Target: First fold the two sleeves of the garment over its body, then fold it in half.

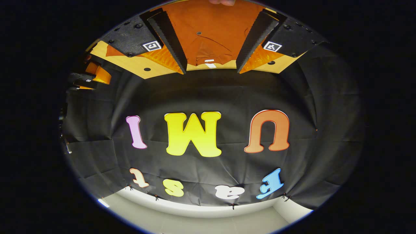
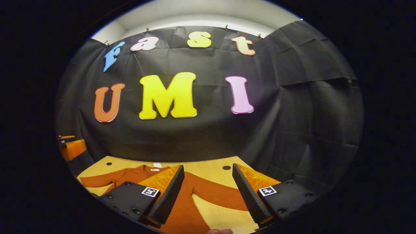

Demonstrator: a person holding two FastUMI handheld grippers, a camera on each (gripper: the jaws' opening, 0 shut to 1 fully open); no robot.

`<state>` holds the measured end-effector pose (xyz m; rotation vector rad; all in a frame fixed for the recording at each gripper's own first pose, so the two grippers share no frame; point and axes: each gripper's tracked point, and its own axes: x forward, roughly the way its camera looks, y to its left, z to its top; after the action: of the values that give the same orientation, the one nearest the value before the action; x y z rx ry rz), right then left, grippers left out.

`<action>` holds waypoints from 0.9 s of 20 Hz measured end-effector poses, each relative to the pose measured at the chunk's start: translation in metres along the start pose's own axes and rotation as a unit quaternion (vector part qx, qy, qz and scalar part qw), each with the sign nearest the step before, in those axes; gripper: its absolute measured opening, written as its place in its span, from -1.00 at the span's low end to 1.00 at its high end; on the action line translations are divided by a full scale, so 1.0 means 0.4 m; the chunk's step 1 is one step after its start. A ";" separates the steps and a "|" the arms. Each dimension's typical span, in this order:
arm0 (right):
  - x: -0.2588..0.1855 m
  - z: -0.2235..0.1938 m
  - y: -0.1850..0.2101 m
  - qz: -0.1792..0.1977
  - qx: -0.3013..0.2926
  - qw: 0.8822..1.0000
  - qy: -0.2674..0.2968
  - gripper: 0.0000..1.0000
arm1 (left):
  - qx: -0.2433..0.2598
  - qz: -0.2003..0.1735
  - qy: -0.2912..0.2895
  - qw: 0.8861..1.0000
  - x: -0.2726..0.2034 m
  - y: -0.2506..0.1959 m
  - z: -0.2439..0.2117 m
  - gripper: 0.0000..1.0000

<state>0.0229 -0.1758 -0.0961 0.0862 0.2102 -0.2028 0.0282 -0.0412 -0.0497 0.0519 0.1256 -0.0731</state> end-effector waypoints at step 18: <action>0.256 -0.613 -0.483 -0.074 0.042 0.954 0.287 0.92 | 0.041 0.054 0.072 0.995 0.082 -0.125 -0.062 0.96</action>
<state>0.0320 -0.3578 -0.3694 0.2138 0.7914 -0.3338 0.0539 -0.0920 -0.0808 0.1464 0.2630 0.0340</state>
